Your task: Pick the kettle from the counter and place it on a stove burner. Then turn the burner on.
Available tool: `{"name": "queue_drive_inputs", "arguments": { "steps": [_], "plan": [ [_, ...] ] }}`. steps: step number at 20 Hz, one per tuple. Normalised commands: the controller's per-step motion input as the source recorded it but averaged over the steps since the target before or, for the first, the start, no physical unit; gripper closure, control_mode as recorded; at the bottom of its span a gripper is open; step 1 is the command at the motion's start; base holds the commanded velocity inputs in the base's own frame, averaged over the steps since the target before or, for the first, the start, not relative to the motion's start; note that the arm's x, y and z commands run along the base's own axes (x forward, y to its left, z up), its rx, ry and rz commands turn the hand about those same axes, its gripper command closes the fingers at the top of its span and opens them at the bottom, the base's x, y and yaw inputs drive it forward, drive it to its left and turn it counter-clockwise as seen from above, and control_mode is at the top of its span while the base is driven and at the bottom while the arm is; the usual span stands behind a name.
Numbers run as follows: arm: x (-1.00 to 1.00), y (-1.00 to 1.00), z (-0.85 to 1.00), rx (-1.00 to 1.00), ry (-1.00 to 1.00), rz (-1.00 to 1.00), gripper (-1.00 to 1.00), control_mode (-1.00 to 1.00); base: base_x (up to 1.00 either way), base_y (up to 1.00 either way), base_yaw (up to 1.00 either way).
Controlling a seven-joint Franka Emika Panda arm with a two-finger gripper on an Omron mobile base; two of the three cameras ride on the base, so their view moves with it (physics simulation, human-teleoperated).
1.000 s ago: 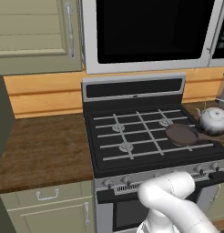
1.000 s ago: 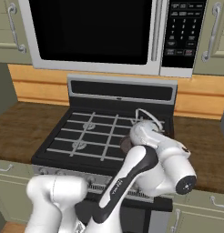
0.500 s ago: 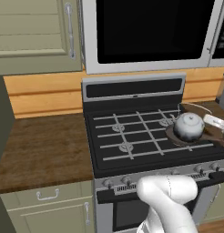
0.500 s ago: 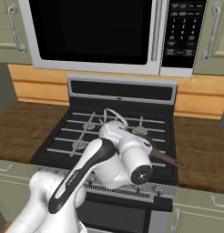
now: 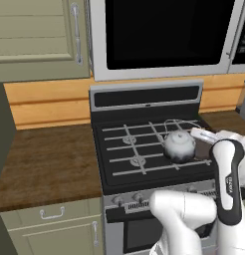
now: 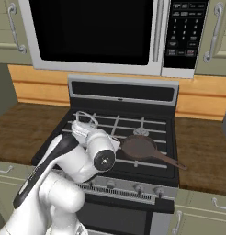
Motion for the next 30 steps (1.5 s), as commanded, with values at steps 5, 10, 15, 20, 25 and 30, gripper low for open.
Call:
{"name": "queue_drive_inputs", "arguments": {
  "steps": [5,10,15,20,25,30],
  "plan": [
    [0.00,1.00,-0.01,0.00,0.07,0.03,1.00,-1.00,0.00,0.00,0.00],
    [0.06,0.99,-0.02,0.00,0.12,0.00,1.00,-1.00,0.00,0.00,0.00],
    [0.22,0.59,-0.09,0.00,0.10,-0.01,1.00,-1.00,0.00,0.00,0.00],
    [0.46,0.12,-0.06,0.00,-0.01,-0.09,1.00,-1.00,0.00,0.00,0.00],
    [0.54,0.00,-0.19,0.00,0.00,-0.04,1.00,-1.00,0.00,0.00,0.00],
    [0.42,-0.13,-0.20,0.00,0.01,0.00,1.00,-1.00,0.00,0.00,0.00]
  ]
}}
